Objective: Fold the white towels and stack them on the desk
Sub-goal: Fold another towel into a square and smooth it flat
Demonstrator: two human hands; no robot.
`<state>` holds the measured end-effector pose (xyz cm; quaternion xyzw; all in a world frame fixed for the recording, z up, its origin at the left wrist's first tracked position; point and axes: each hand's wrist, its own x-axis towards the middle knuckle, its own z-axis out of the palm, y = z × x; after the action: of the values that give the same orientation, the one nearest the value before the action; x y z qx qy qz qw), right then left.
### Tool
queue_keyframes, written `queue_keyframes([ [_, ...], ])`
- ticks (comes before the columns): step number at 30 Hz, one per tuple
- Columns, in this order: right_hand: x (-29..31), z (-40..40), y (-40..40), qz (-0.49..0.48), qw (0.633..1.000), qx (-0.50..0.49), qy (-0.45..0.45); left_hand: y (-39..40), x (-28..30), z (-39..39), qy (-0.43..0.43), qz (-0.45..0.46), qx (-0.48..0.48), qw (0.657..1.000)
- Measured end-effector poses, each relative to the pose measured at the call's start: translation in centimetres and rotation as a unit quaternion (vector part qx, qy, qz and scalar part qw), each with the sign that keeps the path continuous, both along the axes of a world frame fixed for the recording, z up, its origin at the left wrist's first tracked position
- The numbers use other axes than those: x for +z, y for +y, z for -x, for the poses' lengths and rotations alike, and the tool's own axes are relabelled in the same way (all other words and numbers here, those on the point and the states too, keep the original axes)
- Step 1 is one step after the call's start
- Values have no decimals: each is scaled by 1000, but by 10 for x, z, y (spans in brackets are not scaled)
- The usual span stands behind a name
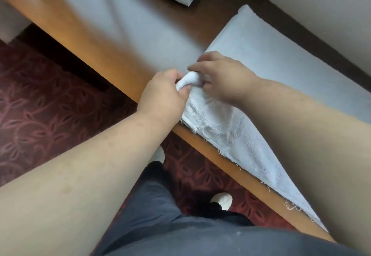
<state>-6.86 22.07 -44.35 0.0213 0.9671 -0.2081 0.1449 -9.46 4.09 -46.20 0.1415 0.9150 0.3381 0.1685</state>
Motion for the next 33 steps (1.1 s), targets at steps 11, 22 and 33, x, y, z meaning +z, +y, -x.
queue_keyframes([
  [11, 0, -36, -31, 74, 983, -112, 125, 1, 15, 8, -165, -24, 66, 984],
  [22, 21, -71, -28, 101, 920, -375, 57, 23, 41, 34, -329, -84, -36, 940],
  [33, 46, -84, 48, 14, 890, -436, 133, 19, -1, 0, 166, 187, -474, 845],
])
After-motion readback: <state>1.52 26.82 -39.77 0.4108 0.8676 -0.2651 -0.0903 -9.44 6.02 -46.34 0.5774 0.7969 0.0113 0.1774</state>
